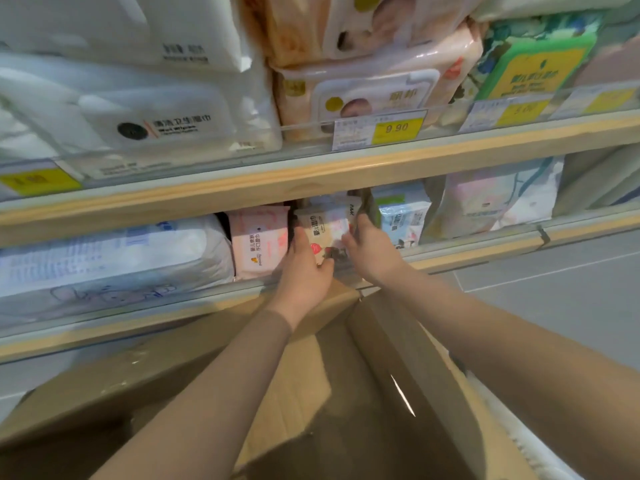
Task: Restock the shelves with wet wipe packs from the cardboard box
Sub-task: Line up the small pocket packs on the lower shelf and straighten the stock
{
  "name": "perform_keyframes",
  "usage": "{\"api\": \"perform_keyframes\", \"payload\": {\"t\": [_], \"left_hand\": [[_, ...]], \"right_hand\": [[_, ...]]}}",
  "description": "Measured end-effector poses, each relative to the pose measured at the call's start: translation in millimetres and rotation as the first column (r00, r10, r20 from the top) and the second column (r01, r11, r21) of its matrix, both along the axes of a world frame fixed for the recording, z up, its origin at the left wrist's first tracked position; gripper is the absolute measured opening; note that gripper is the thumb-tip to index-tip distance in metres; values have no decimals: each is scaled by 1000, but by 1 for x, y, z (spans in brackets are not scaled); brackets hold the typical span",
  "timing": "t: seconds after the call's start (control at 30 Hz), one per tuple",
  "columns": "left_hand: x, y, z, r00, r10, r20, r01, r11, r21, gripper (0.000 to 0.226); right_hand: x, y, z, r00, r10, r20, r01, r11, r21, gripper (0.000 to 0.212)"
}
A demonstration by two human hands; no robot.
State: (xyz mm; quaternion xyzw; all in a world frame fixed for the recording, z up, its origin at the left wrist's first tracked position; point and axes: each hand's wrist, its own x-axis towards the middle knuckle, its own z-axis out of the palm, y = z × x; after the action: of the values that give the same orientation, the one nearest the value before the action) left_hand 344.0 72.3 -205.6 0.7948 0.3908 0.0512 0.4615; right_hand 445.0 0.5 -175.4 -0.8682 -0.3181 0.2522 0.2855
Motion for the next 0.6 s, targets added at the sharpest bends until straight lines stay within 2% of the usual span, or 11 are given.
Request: {"api": "perform_keyframes", "payload": {"t": [0.07,0.2,0.3,0.43,0.6], "left_hand": [[3,-1,-3,1000,-14,17,14,1000,11,66],[6,1,-4,999,-14,48,10,997,82,64],[13,5,-4,996,74,47,-77,995,61,52],[26,8,-6,986,151,-75,-141,983,121,37],[29,6,-10,983,183,-31,-173,966,191,23]], "right_hand": [[-2,6,-8,998,-47,-39,49,997,53,5],[2,3,-13,994,-88,-63,99,978,185,36],[8,4,-15,998,-54,-14,55,987,151,25],[10,12,-28,999,-27,46,25,999,29,17],[8,11,-32,987,-152,43,144,977,155,10]]}}
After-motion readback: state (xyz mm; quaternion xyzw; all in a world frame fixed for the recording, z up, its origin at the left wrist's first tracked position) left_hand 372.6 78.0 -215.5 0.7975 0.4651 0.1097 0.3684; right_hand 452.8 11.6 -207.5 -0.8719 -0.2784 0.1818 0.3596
